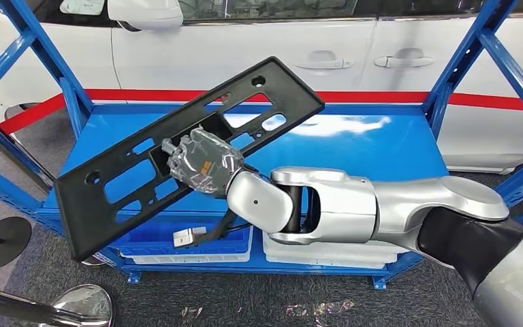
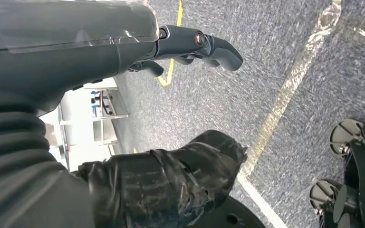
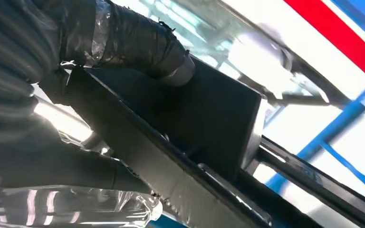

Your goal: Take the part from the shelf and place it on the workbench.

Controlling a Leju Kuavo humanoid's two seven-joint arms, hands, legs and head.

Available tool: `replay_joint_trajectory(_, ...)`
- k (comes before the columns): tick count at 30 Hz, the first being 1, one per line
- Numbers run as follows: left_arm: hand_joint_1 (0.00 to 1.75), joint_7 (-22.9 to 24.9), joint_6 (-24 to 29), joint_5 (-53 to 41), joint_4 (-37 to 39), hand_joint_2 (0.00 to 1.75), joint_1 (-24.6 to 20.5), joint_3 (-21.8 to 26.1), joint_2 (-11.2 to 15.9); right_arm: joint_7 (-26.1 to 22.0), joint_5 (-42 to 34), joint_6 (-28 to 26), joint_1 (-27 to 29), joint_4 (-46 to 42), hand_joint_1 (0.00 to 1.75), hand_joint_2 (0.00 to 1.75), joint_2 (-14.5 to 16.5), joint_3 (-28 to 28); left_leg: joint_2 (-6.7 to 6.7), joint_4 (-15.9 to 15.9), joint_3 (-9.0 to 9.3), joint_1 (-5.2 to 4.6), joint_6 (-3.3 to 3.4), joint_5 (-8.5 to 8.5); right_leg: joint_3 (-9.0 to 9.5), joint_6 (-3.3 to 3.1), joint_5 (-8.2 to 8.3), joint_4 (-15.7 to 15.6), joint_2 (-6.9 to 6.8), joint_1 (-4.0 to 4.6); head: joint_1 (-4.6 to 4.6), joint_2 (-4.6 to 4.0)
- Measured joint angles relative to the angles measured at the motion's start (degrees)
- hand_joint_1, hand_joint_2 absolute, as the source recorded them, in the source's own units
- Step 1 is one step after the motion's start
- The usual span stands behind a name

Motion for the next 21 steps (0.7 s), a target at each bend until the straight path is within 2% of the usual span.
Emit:
replay_joint_trajectory(11, 0.00, -0.77, -0.81, 0.01, 0.00, 1.75, 0.07, 0.09, 0.00, 0.08, -1.35, -0.05, -1.97, -4.21, 1.75, 1.75, 1.16, 4.54, 0.00, 0.00, 0.00, 0.00, 0.00, 0.00, 0.02, 0.00, 0.00, -0.04, -0.01, 0.00, 0.00, 0.00)
replay_joint_trajectory(21, 0.00, -0.04, -1.32, 0.01, -0.01, 1.75, 0.18, 0.81, -0.02, 7.31, -13.30, -6.23, -1.74, -5.09, 1.75, 1.75, 0.91, 3.69, 0.01, 0.01, 0.04, 0.00, 0.00, 0.00, 0.02, 0.00, 0.00, -0.04, 0.02, 0.00, -0.01, 0.00)
